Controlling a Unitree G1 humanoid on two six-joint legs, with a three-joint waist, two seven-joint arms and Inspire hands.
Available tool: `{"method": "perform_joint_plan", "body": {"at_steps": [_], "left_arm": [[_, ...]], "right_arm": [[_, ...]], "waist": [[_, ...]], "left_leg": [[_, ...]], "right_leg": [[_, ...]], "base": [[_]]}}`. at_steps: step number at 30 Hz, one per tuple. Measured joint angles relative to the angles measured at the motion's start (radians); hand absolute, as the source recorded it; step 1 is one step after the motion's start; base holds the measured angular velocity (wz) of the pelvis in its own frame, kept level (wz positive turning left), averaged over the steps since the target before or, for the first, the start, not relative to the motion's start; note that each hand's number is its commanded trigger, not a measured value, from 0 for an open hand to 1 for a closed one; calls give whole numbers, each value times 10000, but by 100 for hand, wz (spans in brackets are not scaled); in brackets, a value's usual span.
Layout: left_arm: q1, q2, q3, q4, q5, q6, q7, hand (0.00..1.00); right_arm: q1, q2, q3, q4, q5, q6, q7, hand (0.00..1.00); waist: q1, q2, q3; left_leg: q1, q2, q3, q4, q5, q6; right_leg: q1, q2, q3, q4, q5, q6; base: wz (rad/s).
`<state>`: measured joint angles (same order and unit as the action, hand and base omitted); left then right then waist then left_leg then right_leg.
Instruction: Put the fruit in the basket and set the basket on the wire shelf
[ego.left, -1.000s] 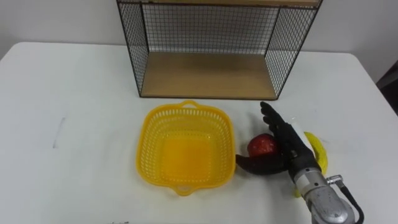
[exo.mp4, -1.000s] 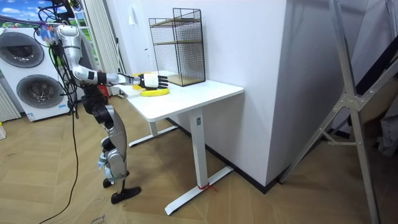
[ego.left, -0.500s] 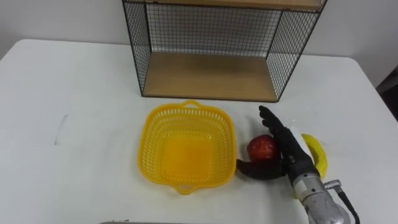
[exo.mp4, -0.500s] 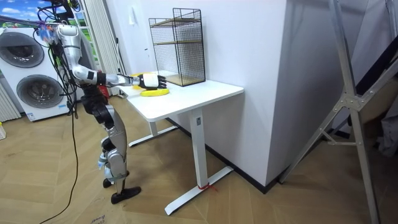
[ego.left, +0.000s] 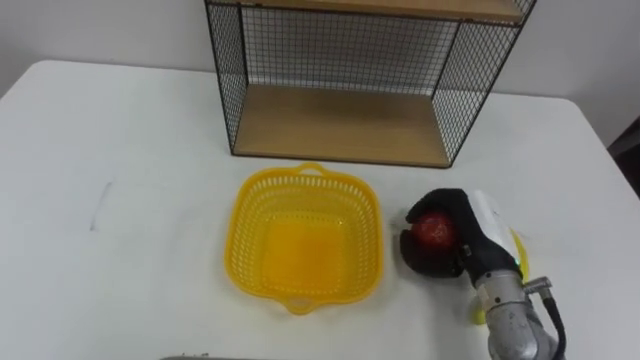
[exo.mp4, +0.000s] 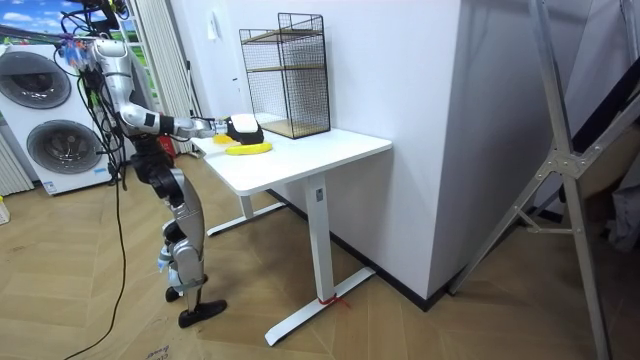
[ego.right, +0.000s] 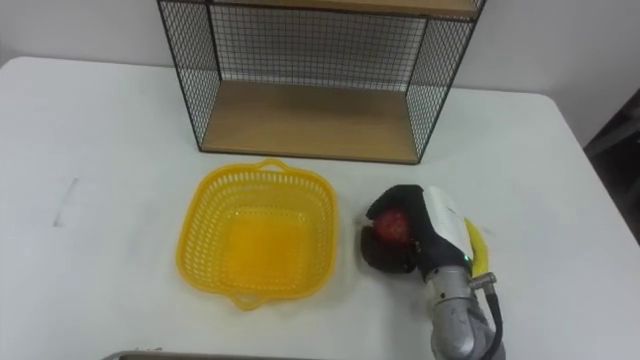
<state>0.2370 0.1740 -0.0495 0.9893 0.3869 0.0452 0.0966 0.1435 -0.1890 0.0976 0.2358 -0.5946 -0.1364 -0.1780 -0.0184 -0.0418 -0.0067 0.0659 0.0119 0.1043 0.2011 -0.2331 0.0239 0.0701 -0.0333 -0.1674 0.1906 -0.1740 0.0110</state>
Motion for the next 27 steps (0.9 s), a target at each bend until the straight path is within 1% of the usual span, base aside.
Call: {"method": "perform_joint_plan", "body": {"at_steps": [5, 8, 10, 12, 14, 15, 16, 18, 20, 21, 23, 26, 27], "left_arm": [[12, 12, -20, 8, -11, -23, 5, 0], [39, 11, -23, -4, -24, -29, 4, 0], [39, 3, -20, 0, -27, -32, 4, 0], [77, -30, -26, 11, -24, -46, 4, 0], [116, -41, -25, 42, -16, -48, -20, 0], [173, -44, -2, 55, -5, -67, -29, 0], [189, -45, 35, 87, -6, -90, -37, 0], [262, -46, 195, 163, -12, -99, -100, 0], [252, -49, 382, 165, -21, -109, -136, 0], [264, -43, 452, 210, -23, -126, -134, 0], [220, -19, 451, 464, -19, -196, -131, 0], [168, -4, 448, 754, -13, -270, -132, 0], [164, -4, 446, 765, -2, -299, -134, 0]], "right_arm": [[-47, 0, -34, 244, 154, -64, -337, 100], [-36, 0, -49, 220, 915, -58, -371, 100], [-14, 18, -114, 104, 1434, 4, -318, 100], [52, 7, -146, -309, 1869, 221, -153, 100], [106, -13, -191, -755, 2182, 342, -121, 100], [176, -20, -316, -1246, 2340, 380, -92, 100], [179, -19, -415, -1516, 2366, 380, -79, 100], [167, -21, -862, -2372, 2402, 337, -140, 100], [160, -29, -1146, -2943, 2396, 325, -248, 100], [157, -57, -1272, -3335, 2404, 320, -371, 100], [75, -209, -1317, -3872, 2434, 280, -560, 100], [-113, -248, -1311, -4519, 2504, 187, -704, 100], [-140, -247, -1284, -4684, 2416, 132, -702, 100]], "waist": [[13, 5, 3], [-37, 8, 6], [-35, 25, 9], [-41, 91, 45], [-44, 121, 63], [-36, 186, 98], [-53, 219, 107], [-58, 279, 61], [-29, 244, 49], [-31, 206, 27], [-30, 148, 15], [0, 10, 34], [0, -4, 40]], "left_leg": [[107, -5, 5, -27, 1, 2], [133, -9, -39, -77, 0, 2], [133, -8, -40, -71, 0, 2], [136, -12, -21, -63, 0, 2], [134, -12, 7, -76, 0, 2], [130, -17, -6, -112, 1, 3], [123, -21, -4, -113, 1, 4], [70, -26, -3, -128, 3, 5], [62, -25, 4, -127, 17, -5], [65, -26, 12, -115, 25, -5], [67, -26, 25, -95, 25, -4], [59, -16, 65, -53, 24, -4], [60, -12, 79, -52, 23, -4]], "right_leg": [[102, 4, -18, -56, 11, 9], [154, 1, -85, -69, 11, 10], [155, 6, -14, -68, 11, 10], [152, 6, 2, -64, 11, 10], [121, 6, 8, -51, 11, 10], [96, 5, 4, -51, 11, 10], [86, 5, 10, -52, 11, 10], [21, 3, 9, -52, 9, 13], [-14, 6, 22, -52, 9, 13], [-21, 6, 14, -55, 9, 13], [-21, 5, 38, -50, 9, 13], [-22, 15, 142, -58, 9, 13], [-23, 17, 153, -58, 9, 13]], "base": [[1], [3], [0], [0], [-5], [-6], [-3], [0], [0], [0], [0], [-3], [-4]]}}
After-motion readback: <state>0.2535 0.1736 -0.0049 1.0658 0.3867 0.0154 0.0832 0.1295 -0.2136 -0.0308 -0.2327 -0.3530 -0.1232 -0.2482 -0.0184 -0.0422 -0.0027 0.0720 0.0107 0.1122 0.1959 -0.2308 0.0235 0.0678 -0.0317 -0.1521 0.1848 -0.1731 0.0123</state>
